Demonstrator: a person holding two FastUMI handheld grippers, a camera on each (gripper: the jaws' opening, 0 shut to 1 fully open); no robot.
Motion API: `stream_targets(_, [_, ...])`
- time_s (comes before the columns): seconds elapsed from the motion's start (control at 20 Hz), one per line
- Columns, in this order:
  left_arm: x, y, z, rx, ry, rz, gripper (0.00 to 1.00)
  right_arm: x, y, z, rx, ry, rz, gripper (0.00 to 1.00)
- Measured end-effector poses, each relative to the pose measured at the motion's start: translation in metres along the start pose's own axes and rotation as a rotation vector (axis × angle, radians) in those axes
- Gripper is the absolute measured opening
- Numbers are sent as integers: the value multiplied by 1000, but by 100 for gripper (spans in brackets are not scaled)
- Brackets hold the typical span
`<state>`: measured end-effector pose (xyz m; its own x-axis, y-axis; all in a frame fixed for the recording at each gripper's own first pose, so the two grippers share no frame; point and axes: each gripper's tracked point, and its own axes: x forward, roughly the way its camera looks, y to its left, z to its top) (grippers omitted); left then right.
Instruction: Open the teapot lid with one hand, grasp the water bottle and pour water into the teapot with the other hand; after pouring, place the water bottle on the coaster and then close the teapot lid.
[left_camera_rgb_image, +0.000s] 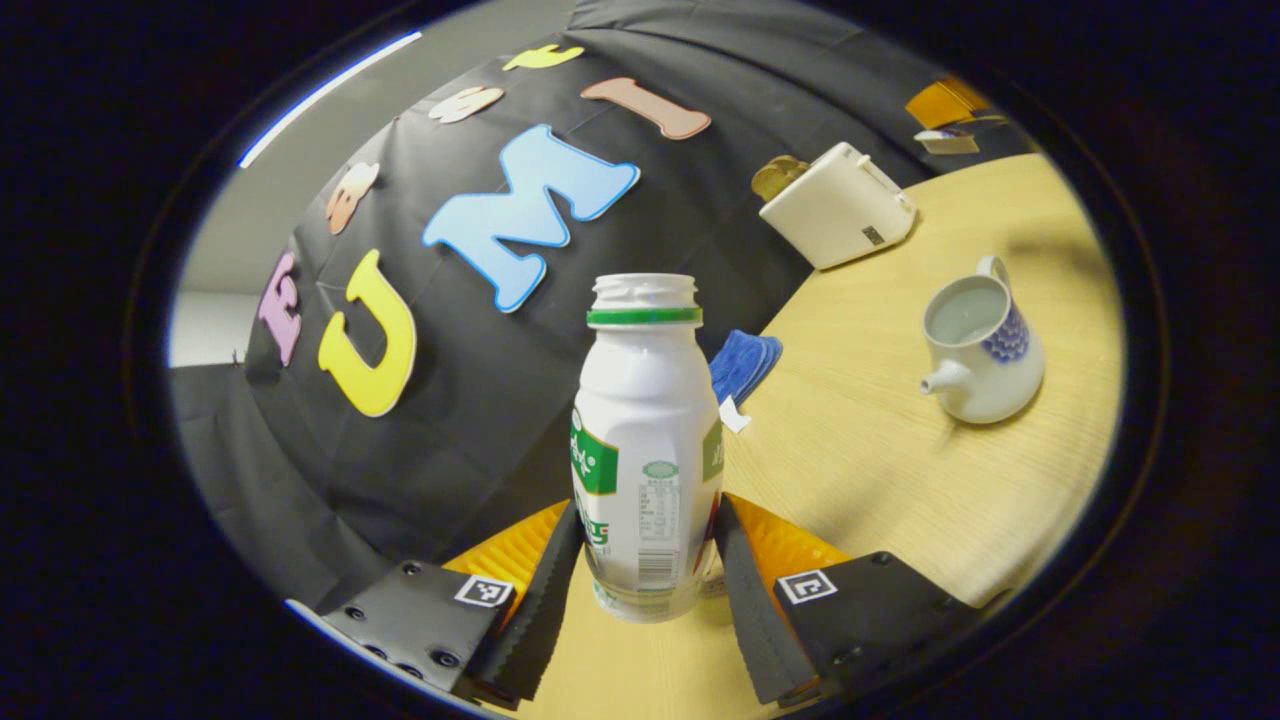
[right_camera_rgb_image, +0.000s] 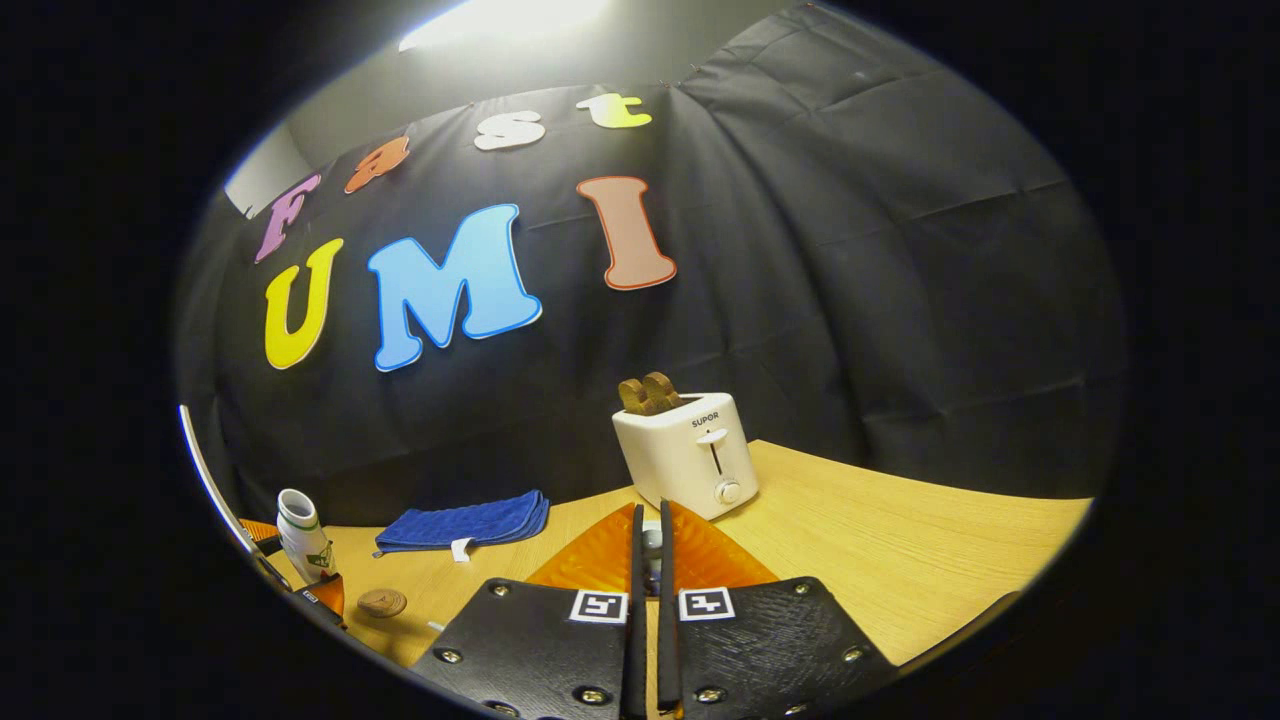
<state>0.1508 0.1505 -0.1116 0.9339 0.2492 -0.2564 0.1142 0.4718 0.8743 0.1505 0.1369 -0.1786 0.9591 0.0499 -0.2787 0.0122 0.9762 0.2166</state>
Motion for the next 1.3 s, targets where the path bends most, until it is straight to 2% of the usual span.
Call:
stream_targets(0.3, [0,-5,21,241,-29,41,84,2,-13,3,19,-8,-36,4])
stream_targets(0.75, [5,-18,47,522,-77,98,84,4,-19,3,22,-12,-55,4])
stream_targets(1.3, [5,-19,67,707,-137,144,85,6,-27,1,50,2,-73,4])
